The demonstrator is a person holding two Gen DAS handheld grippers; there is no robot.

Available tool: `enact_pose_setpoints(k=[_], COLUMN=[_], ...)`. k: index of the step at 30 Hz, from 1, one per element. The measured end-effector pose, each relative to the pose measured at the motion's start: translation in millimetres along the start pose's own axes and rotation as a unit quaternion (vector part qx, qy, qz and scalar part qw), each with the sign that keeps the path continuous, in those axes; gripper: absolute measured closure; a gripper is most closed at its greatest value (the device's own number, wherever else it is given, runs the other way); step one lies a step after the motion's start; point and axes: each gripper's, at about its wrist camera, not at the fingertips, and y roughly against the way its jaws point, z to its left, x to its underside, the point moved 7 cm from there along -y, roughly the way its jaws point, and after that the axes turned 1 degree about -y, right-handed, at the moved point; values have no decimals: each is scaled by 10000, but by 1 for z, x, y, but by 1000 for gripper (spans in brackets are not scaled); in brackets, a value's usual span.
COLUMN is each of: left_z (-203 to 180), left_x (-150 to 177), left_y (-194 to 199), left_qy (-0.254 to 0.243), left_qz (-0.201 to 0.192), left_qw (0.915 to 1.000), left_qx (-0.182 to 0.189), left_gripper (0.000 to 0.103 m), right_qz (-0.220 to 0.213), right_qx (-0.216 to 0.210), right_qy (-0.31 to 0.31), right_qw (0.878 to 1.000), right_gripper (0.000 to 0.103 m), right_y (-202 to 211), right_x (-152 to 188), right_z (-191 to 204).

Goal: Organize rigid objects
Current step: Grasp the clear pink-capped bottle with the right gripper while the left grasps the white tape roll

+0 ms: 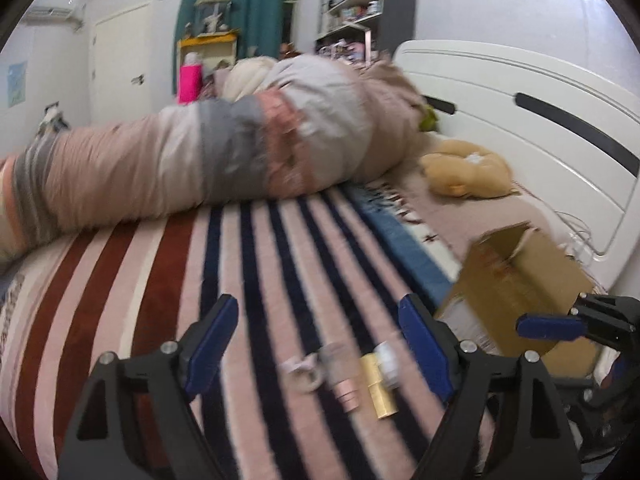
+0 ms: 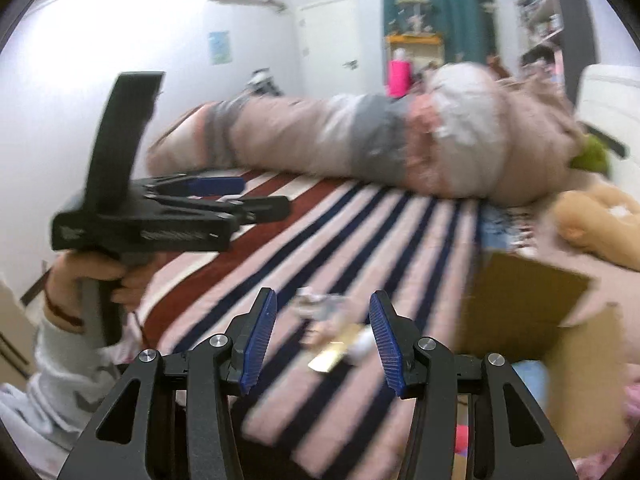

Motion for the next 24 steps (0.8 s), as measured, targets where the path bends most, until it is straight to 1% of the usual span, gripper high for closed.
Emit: enact_pose_setpoints(k=[2, 5, 7, 9, 11, 17, 20, 22, 24], left_z=[22, 45, 50, 53, 56, 54, 54, 55, 55], left_x=[18, 43, 56, 65, 73, 83, 84, 85, 86], left_y=[-12, -34, -49, -64, -76, -98, -103, -106, -106], left_qy=[210, 489, 659, 818, 900, 869, 833, 873, 886], left_qz=[96, 269, 394, 517, 678, 940, 989, 1013, 1031], left_qw=[9997, 9982, 9962, 9933, 9917, 9904, 9907, 9902, 9899], left_qx=[64, 232, 415, 631, 617, 526, 421, 414, 392], left_gripper=[23, 23, 23, 23, 23, 23, 23, 23, 23], right_qz=[292, 676, 933, 1229, 1428, 1648, 1749, 1718, 1710], right_qx=[-120, -97, -82, 58, 112, 366, 390, 494, 604], right_qy=[-30, -178, -370, -512, -630, -774, -688, -570, -479], right_qw=[9995, 9975, 9949, 9911, 9877, 9826, 9814, 9822, 9823], right_gripper=[59, 59, 59, 59, 59, 59, 60, 60, 66], right_y=[-32, -71, -97, -126, -151, -201, -218, -226, -229], right_x=[5, 18, 29, 41, 46, 51, 56, 51, 51], right_z=[16, 22, 17, 8, -7, -35, -39, -40, -41])
